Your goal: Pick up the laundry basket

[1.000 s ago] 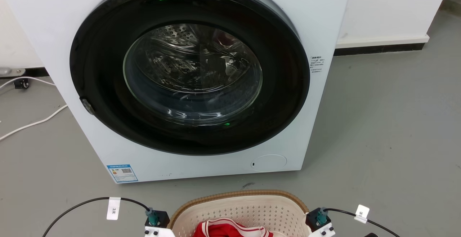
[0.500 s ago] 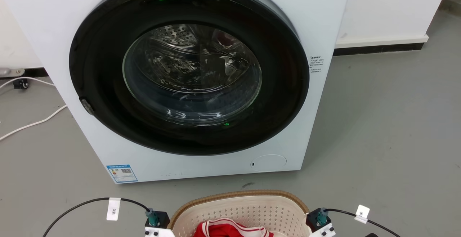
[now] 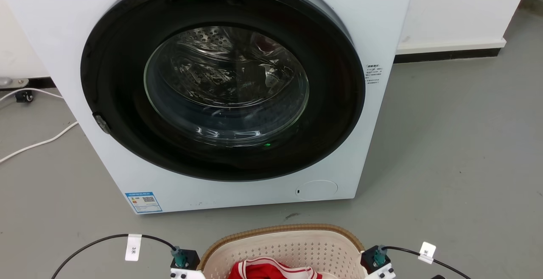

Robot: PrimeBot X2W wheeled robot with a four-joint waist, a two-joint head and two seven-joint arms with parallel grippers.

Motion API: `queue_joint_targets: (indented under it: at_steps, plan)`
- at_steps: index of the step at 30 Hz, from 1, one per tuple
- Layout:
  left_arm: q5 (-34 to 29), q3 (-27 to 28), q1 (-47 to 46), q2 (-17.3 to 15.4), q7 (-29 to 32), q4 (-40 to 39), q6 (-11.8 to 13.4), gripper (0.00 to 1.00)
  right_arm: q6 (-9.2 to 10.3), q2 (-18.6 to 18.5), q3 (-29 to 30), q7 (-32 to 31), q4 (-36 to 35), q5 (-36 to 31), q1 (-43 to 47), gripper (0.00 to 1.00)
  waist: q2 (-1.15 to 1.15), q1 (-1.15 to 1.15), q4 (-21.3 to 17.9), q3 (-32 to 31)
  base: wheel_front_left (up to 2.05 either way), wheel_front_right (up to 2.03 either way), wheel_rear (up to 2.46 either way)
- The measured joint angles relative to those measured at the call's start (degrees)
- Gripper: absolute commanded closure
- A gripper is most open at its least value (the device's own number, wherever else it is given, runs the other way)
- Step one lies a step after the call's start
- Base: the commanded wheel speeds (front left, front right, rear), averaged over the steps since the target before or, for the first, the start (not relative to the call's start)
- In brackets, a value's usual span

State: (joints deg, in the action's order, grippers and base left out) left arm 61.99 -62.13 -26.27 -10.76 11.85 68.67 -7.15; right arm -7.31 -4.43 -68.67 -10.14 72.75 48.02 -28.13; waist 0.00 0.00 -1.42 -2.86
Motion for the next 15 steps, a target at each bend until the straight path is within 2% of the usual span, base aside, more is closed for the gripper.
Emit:
queue_joint_targets:
  at_steps: [15]
  plan:
    - [1.82, -1.92, -0.22, 0.03, -0.53, 0.21, 0.00, 1.00, 0.00, -0.11, -1.47, 0.38, 0.32, 1.46, -0.05, 1.00, 0.00, 0.00, -0.12, 0.32, 0.00, 0.00, 0.00]
